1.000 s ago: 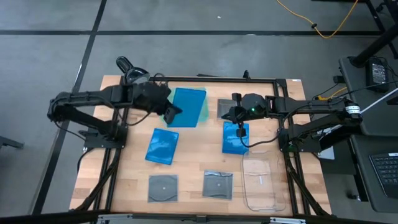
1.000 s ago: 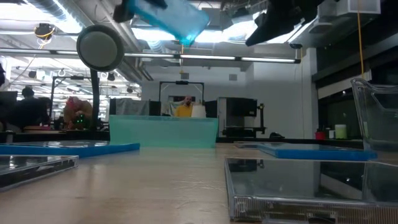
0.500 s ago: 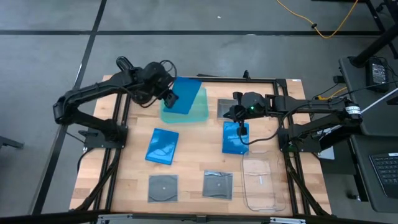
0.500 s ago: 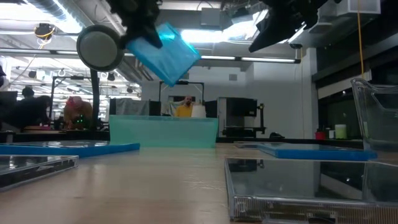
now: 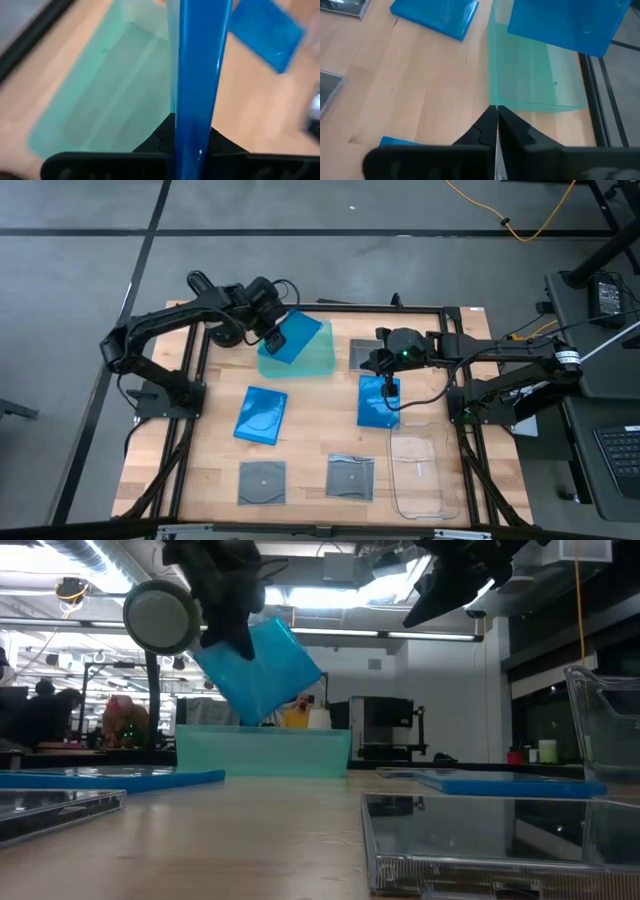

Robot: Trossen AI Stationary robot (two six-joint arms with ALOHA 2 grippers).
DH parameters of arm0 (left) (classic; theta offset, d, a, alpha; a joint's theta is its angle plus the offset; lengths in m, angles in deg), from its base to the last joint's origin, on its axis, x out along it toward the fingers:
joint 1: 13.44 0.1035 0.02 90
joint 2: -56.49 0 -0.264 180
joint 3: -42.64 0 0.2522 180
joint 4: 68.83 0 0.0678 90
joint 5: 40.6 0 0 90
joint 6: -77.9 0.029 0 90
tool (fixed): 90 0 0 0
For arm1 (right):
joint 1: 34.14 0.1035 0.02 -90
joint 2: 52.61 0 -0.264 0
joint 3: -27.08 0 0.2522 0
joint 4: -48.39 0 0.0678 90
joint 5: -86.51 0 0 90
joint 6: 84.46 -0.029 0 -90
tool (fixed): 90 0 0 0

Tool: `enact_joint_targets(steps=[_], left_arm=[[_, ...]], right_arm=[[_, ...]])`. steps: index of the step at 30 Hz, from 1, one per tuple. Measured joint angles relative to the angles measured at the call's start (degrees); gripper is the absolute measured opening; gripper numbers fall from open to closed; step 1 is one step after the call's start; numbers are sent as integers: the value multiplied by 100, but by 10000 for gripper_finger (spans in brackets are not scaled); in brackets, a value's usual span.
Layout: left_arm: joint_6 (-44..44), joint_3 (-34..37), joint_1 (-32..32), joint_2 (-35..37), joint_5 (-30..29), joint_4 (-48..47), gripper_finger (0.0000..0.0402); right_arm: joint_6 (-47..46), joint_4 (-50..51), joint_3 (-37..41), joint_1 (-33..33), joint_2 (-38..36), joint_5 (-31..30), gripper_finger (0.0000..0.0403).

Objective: Pick & place jewel cases by type
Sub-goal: Put the middle blue CD case into the green bin

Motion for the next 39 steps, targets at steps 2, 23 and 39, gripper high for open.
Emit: enact_joint_targets(steps=[2, 23, 39], left_arm=[[199, 0, 25, -2, -131, -5, 13], [1056, -4, -264, -923, -88, -304, 13], [2326, -830, -266, -1699, -8, -1340, 13]], right_arm=[[5, -3, 0, -32, 0, 0, 13], [27, 38, 0, -151, 0, 20, 10], [134, 72, 2, -151, 0, 20, 16]])
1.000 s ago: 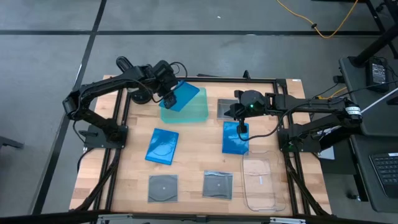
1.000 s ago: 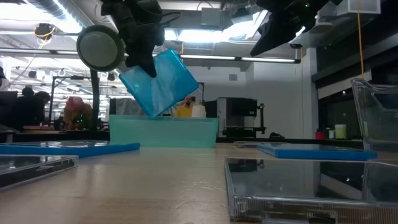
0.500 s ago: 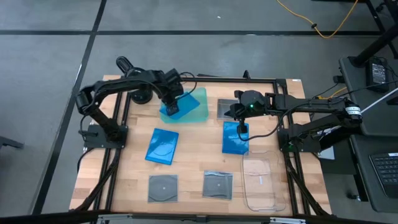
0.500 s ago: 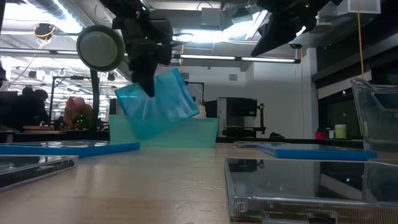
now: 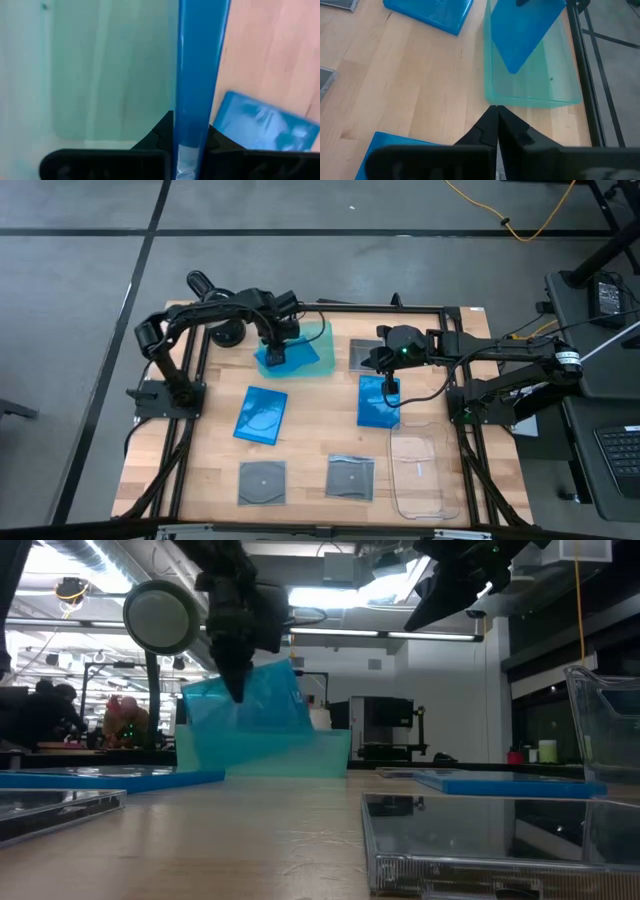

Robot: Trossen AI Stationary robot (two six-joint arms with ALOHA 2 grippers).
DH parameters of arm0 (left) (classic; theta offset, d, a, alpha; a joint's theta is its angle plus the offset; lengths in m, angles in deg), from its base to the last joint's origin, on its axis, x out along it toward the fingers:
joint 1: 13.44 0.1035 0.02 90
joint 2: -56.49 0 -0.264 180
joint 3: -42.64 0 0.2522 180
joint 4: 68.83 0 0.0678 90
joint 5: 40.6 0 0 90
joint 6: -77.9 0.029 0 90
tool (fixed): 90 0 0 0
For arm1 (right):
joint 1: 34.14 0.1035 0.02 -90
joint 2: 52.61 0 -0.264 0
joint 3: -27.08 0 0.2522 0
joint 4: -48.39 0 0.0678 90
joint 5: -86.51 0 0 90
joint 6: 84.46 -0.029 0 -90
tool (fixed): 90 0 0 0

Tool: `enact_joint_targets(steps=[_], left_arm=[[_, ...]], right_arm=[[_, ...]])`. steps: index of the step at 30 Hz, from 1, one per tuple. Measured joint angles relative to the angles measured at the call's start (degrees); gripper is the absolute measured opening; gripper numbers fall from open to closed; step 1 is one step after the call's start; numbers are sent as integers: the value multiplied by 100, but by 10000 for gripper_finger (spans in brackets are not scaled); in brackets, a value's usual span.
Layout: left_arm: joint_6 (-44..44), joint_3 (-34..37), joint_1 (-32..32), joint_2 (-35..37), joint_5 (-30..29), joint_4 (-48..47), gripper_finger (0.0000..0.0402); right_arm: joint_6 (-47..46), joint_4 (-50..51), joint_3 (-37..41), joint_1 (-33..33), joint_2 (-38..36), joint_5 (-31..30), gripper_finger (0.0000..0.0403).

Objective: Pick & place jewel cases by type
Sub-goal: Put the middle blue CD case into the green bin

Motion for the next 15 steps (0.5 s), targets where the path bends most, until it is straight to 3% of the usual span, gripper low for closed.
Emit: enact_joint_targets(steps=[8, 15], left_arm=[[629, -919, 0, -712, 2, -618, 13], [795, -1028, -35, -1005, 49, -865, 15]], right_arm=[[-22, 24, 0, 0, 0, 66, 7], [-22, 99, 0, 0, 0, 87, 18]])
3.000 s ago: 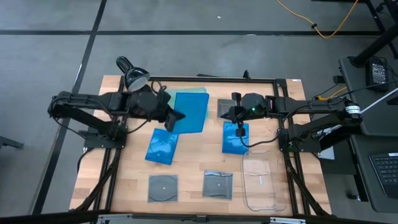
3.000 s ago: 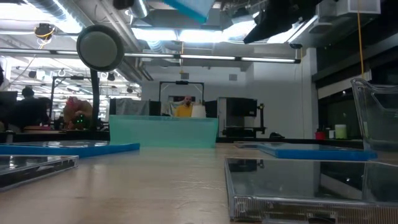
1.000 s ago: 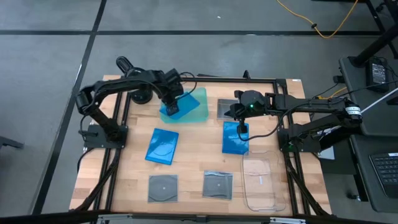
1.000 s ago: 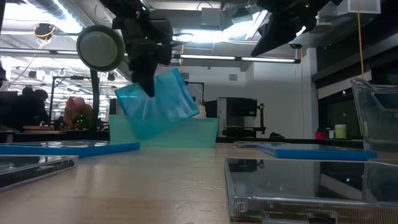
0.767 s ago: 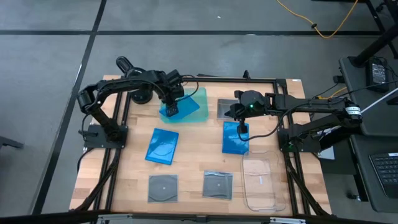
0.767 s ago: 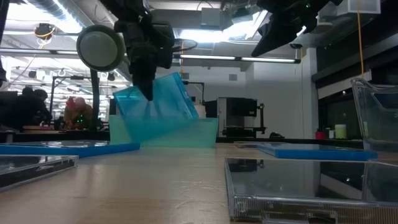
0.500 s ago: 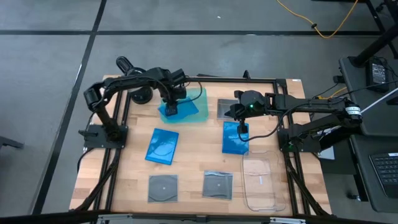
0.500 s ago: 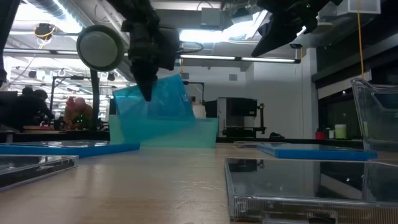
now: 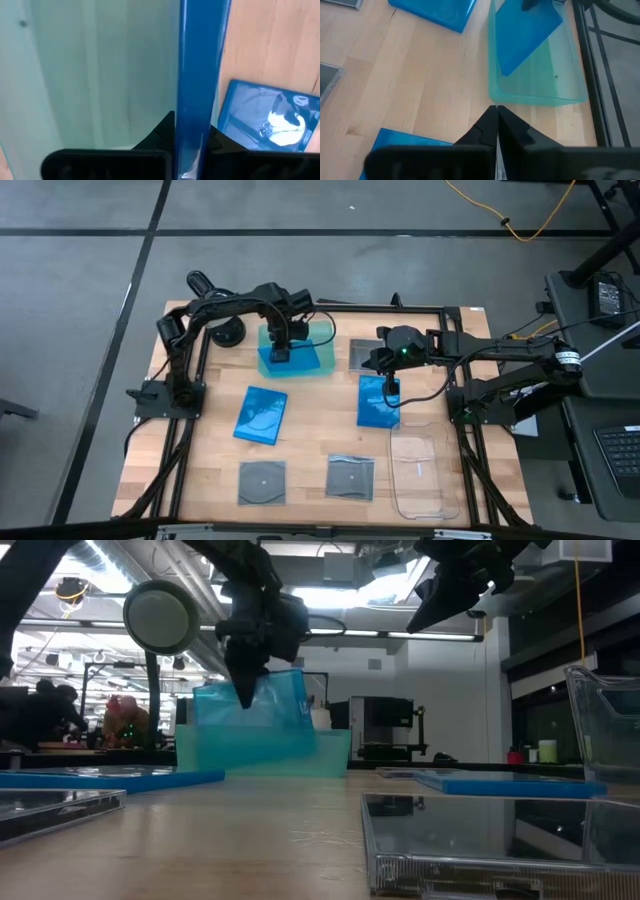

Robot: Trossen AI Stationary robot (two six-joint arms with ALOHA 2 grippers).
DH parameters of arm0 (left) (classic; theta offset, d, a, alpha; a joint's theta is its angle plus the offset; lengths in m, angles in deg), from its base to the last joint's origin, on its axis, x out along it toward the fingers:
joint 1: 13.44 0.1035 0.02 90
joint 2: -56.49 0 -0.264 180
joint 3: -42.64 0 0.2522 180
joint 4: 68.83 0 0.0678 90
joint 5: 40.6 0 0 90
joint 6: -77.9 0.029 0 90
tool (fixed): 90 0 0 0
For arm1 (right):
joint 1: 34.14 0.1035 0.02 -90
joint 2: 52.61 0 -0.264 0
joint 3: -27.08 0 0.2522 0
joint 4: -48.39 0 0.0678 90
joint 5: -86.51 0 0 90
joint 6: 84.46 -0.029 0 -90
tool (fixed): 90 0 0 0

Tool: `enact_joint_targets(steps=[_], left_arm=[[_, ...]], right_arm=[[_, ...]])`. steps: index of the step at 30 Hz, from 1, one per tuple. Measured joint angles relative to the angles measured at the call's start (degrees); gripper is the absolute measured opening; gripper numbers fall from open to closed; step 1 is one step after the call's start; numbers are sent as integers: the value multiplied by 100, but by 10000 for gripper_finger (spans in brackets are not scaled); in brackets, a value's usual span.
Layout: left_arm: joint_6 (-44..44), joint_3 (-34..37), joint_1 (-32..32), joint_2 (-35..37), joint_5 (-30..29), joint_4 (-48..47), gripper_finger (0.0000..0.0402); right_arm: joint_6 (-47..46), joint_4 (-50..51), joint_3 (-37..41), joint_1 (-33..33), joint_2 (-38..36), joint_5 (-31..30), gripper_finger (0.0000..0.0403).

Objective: Pick & place jewel cases by type
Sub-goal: Put the middle blue CD case into the green bin, then put the left blue CD case into the green bin

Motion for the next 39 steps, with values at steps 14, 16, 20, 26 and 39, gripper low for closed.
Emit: enact_joint_targets(steps=[14, 16, 20, 26, 39], left_arm=[[177, 17, -4, -37, -772, 137, 92], [203, 17, -4, -34, -835, 150, 108], [207, 17, -7, -32, -1015, 283, 138], [167, 17, -7, -30, -1624, 620, 172], [-412, -1020, 50, -24, -2317, 737, 185]], right_arm=[[53, -1, 0, -122, 1, 11, 18], [55, -1, 0, -122, 2, 18, 15], [61, -1, 0, -122, 1, 20, 5], [66, -2, 0, -122, 1, 20, 18], [68, -3, 0, -122, 2, 18, 20]])
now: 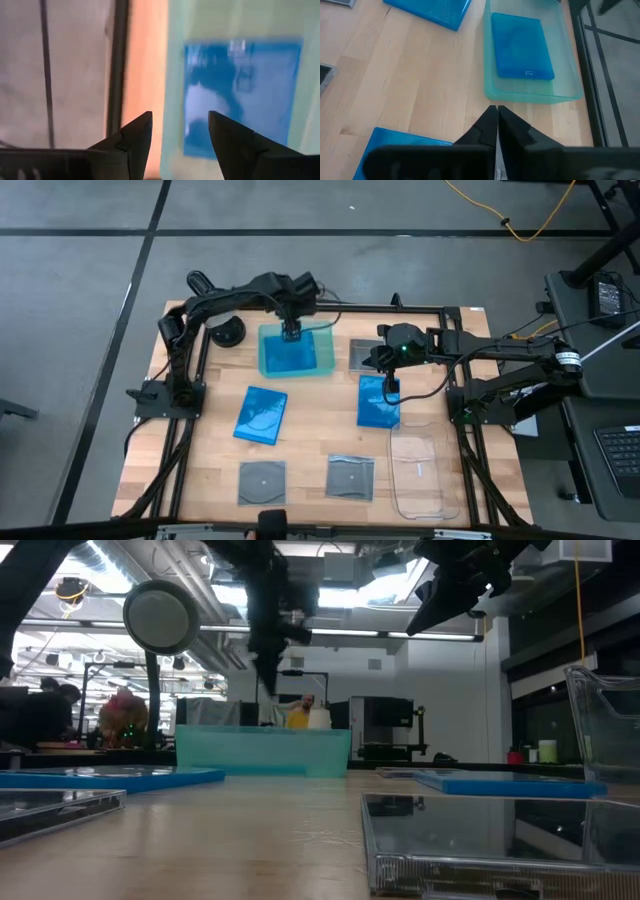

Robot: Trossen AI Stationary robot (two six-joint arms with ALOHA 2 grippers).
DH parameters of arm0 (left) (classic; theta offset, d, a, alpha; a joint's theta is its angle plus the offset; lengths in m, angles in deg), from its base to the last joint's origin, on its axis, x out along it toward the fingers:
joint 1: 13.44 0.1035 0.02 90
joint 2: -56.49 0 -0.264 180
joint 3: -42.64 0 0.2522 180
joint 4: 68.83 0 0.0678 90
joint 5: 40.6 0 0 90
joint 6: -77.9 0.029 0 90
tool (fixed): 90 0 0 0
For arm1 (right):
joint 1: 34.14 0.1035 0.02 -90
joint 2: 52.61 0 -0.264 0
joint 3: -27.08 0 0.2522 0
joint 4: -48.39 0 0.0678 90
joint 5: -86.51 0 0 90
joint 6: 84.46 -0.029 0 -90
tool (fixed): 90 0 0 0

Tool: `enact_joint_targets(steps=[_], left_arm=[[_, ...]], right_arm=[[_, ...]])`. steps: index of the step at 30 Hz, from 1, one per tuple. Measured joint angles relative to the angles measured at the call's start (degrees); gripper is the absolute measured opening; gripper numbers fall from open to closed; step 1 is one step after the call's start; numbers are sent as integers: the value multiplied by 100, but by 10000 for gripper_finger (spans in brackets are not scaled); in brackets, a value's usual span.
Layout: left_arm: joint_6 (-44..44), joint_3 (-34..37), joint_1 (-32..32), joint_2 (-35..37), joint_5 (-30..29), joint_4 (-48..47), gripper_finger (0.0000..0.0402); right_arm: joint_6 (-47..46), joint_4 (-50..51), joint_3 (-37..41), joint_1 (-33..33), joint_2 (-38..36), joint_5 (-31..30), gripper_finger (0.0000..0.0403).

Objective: Pick & place jewel cases by type
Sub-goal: Put the left blue CD case into the green bin

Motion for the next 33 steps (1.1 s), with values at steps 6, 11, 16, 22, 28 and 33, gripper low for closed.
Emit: enact_joint_targets(steps=[6, 11, 16, 22, 28, 33], left_arm=[[-556, -1060, -180, 0, 687, -97, 185], [-833, -1901, -566, 3, 788, -402, 185], [-1405, -2680, -1044, 7, 795, -914, 185], [-2240, -3125, -1581, 258, 736, -1434, 184], [-3017, -3104, -2128, 847, 258, -1964, 143], [-3801, -3104, -2600, 1369, -291, -2569, 70]], right_arm=[[2, 0, 0, 0, -2, 2, 7], [-1, 0, 0, 0, -2, 1, 12], [-4, 0, 0, 0, 0, 0, 17], [-17, -1, 0, 2, -1, 2, 6], [-17, -21, 0, 2, 0, 1, 21], [-22, -194, 0, 4, 0, 225, 7]])
